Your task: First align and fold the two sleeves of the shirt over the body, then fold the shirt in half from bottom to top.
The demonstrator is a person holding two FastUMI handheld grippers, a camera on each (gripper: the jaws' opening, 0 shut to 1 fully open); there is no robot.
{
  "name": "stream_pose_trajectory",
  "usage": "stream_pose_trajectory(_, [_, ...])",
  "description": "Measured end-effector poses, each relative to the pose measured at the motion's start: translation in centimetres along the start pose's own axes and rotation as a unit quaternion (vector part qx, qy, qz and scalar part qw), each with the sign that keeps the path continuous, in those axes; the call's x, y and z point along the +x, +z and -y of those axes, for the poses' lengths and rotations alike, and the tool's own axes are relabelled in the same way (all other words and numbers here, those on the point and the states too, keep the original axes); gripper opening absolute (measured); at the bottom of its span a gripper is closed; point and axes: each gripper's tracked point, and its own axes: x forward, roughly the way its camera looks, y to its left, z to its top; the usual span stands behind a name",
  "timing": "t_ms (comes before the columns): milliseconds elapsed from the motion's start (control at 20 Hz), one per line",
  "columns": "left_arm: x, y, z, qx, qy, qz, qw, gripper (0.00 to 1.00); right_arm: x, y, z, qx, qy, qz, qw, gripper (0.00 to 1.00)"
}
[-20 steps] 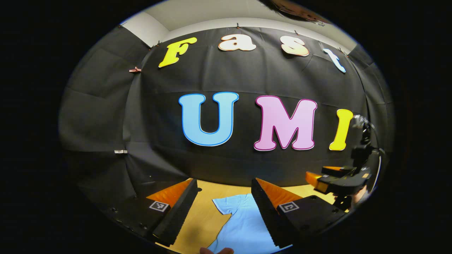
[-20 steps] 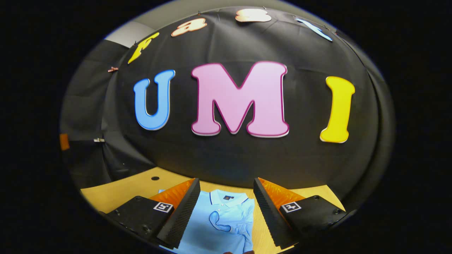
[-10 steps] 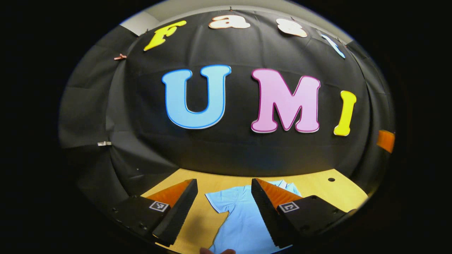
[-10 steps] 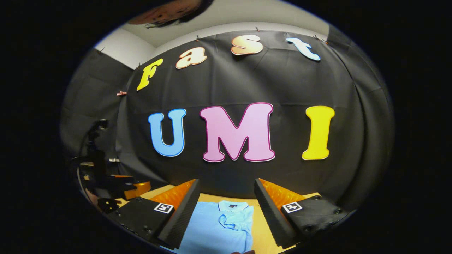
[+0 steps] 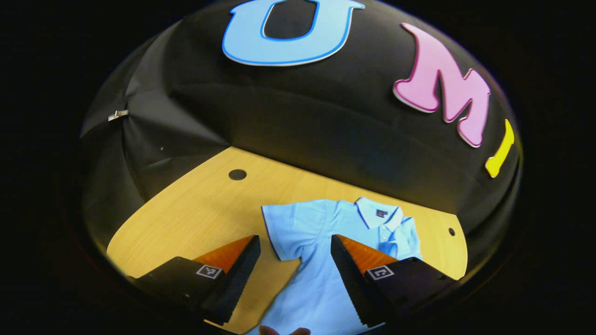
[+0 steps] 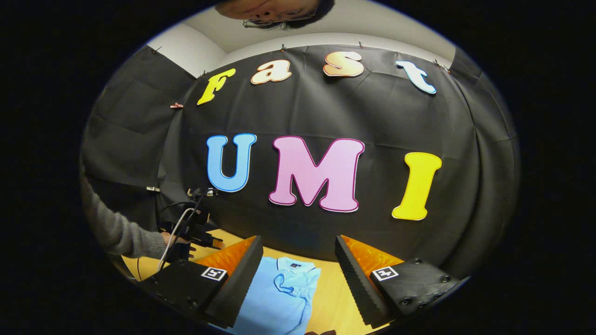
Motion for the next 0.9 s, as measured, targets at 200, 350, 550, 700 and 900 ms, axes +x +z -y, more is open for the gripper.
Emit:
stream_pose_trajectory(200, [4.2,-1.9,-0.4,-0.020,0.013,-0.058,0.998,0.97,-0.5,-1.8,1.2,0.000,-0.001,-0.021,1.000,0.97])
stream_pose_trajectory(350, [6.7,-3.0,-0.8,-0.007,0.031,-0.089,0.995,0.97,-1.5,-2.5,1.8,-0.003,-0.003,-0.030,1.000,0.97])
stream_pose_trajectory(550, [9.0,-4.2,-1.4,-0.002,0.046,-0.123,0.991,0.97,-2.7,-2.9,2.3,0.003,-0.004,-0.032,0.999,0.97])
stream_pose_trajectory(700, [10.1,-5.3,-2.5,-0.008,0.063,-0.145,0.987,0.97,-3.0,-3.9,3.0,0.005,-0.011,-0.045,0.999,0.97])
stream_pose_trajectory(900, [11.0,-5.8,-3.1,-0.016,0.072,-0.152,0.986,0.97,-3.1,-4.6,3.4,0.004,-0.014,-0.053,0.998,0.97])
